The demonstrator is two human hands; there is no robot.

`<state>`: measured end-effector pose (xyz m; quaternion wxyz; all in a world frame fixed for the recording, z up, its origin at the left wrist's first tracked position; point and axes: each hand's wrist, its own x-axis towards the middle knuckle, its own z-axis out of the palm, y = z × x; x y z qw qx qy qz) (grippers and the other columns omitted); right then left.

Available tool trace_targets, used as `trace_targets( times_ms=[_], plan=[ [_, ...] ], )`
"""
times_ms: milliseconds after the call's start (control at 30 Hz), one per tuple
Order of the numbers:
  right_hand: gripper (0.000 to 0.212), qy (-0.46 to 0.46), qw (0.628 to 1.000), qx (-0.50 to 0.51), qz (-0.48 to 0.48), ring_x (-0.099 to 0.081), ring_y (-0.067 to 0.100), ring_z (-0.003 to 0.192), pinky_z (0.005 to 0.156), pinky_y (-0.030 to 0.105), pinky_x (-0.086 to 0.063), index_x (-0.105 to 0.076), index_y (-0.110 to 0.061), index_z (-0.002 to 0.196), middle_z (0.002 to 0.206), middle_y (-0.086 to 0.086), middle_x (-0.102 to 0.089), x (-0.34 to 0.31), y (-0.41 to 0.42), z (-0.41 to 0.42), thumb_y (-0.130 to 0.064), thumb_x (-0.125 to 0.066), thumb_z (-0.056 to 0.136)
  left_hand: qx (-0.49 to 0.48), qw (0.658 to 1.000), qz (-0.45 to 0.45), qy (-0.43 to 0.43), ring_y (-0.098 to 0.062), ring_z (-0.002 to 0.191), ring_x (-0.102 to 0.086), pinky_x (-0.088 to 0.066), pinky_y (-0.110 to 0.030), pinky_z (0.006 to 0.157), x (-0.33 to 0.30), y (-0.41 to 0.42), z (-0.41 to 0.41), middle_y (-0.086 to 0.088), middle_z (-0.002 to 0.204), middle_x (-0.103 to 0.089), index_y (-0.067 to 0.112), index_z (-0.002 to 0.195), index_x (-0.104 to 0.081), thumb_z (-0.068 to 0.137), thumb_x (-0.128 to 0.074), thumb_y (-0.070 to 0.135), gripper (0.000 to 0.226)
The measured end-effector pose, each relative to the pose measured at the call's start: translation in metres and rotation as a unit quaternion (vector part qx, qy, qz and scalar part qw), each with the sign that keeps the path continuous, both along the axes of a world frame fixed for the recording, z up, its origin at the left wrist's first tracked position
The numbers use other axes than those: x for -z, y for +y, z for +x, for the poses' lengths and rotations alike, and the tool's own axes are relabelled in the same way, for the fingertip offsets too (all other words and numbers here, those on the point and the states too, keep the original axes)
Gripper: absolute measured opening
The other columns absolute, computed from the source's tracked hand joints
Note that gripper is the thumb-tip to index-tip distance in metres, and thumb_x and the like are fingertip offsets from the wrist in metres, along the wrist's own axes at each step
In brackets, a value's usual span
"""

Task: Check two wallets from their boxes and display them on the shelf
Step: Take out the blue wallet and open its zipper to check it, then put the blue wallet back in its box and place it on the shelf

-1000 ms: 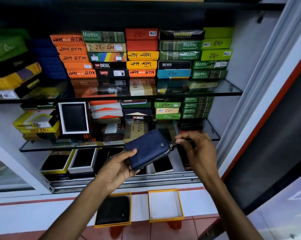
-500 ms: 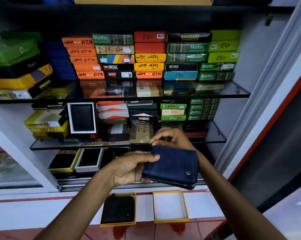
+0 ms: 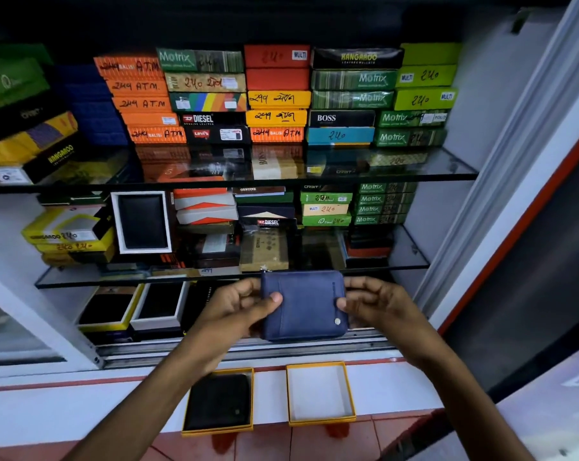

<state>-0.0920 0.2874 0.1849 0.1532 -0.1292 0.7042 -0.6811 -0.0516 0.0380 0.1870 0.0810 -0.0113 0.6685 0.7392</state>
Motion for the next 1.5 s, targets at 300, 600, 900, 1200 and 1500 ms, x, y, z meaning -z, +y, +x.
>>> trace_targets(
  times_ms=[300, 600, 900, 1200, 1500],
  plan=[
    [0.018, 0.309, 0.946, 0.071, 0.063, -0.071, 0.015, 0.108, 0.094, 0.031, -0.055, -0.075, -0.017, 0.083, 0.101, -0.005, -0.078, 0.064, 0.022, 0.020, -0.005, -0.082, 0.070, 0.004, 0.928, -0.193, 0.319, -0.019, 0.123, -0.062, -0.051, -0.031, 0.101, 0.063, -0.006, 0.013, 0.006, 0.118, -0.073, 0.016, 0.100, -0.079, 0.072, -0.082, 0.026, 0.030],
    [0.042, 0.017, 0.986, 0.159, 0.041, -0.077, 0.021, 0.084, 0.075, 0.032, -0.062, -0.077, -0.023, 0.103, 0.094, -0.001, -0.080, 0.128, 0.024, 0.030, 0.002, -0.083, 0.070, -0.107, 0.978, -0.179, 0.010, -0.013, 0.086, -0.075, -0.059, -0.021, 0.070, 0.127, 0.029, 0.018, 0.016, 0.084, -0.079, 0.032, 0.092, -0.073, 0.067, -0.086, 0.010, 0.036],
    [0.022, -0.070, 0.940, 0.156, 0.295, -0.063, -0.015, 0.068, 0.063, -0.006, -0.041, -0.080, -0.018, 0.099, 0.097, -0.006, -0.078, 0.187, 0.011, 0.016, -0.010, -0.074, 0.080, -0.142, 0.948, -0.246, -0.144, -0.016, 0.074, -0.076, -0.062, -0.047, 0.075, 0.196, 0.049, 0.004, -0.001, 0.081, -0.080, 0.018, 0.080, -0.079, 0.054, -0.083, 0.049, 0.041],
    [0.019, -0.134, 0.930, 0.169, 0.298, -0.072, 0.023, 0.099, 0.093, 0.040, -0.056, -0.073, -0.021, 0.096, 0.107, 0.004, -0.077, 0.201, 0.009, 0.018, -0.018, -0.079, 0.078, -0.114, 0.937, -0.260, -0.205, -0.027, 0.067, -0.069, -0.053, -0.031, 0.063, 0.209, 0.058, 0.008, -0.013, 0.068, -0.074, 0.003, 0.069, -0.073, 0.064, -0.081, 0.031, 0.030],
    [0.019, -0.085, 0.962, 0.222, 0.135, -0.073, 0.014, 0.076, 0.070, 0.036, -0.061, -0.077, -0.027, 0.084, 0.083, -0.005, -0.079, 0.108, 0.015, 0.016, -0.010, -0.080, 0.075, -0.204, 0.958, -0.169, -0.109, -0.018, 0.082, -0.075, -0.062, -0.034, 0.064, 0.110, 0.039, 0.011, 0.000, 0.086, -0.079, 0.017, 0.090, -0.076, 0.069, -0.084, 0.015, 0.022]
  ],
)
